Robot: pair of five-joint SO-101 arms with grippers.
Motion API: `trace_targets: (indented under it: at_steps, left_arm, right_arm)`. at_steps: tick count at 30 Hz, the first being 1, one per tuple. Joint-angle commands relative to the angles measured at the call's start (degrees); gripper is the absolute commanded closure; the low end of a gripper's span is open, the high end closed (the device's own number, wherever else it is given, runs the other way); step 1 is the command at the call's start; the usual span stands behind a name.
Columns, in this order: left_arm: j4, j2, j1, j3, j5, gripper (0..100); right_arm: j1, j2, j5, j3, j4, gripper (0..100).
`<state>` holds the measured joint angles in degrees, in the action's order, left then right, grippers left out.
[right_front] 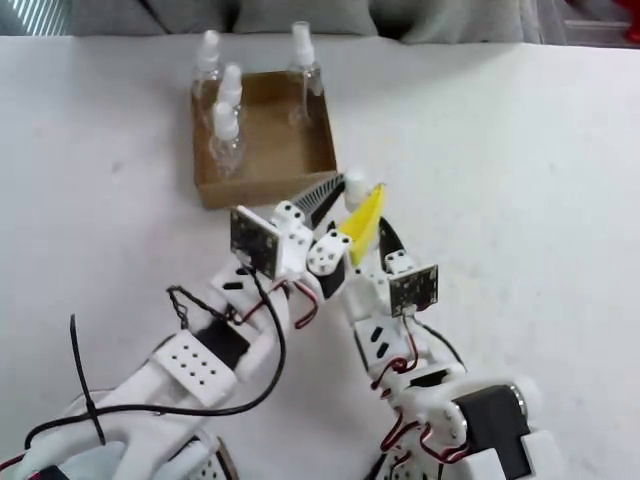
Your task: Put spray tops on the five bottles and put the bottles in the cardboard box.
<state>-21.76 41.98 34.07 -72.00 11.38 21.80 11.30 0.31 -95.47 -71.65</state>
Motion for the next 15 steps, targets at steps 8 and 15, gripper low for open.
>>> trace_targets:
  at_steps: [8,15]
  left_arm:
    - [4.92,1.27,0.13,2.11,-0.53,98]
    - [8.44,1.27,0.13,2.37,-0.88,98]
  right_arm:
    - [-0.22,-0.04,-0.44,-0.62,0.31,98.3]
    - [-0.22,-0.04,-0.44,-0.62,0.31,98.3]
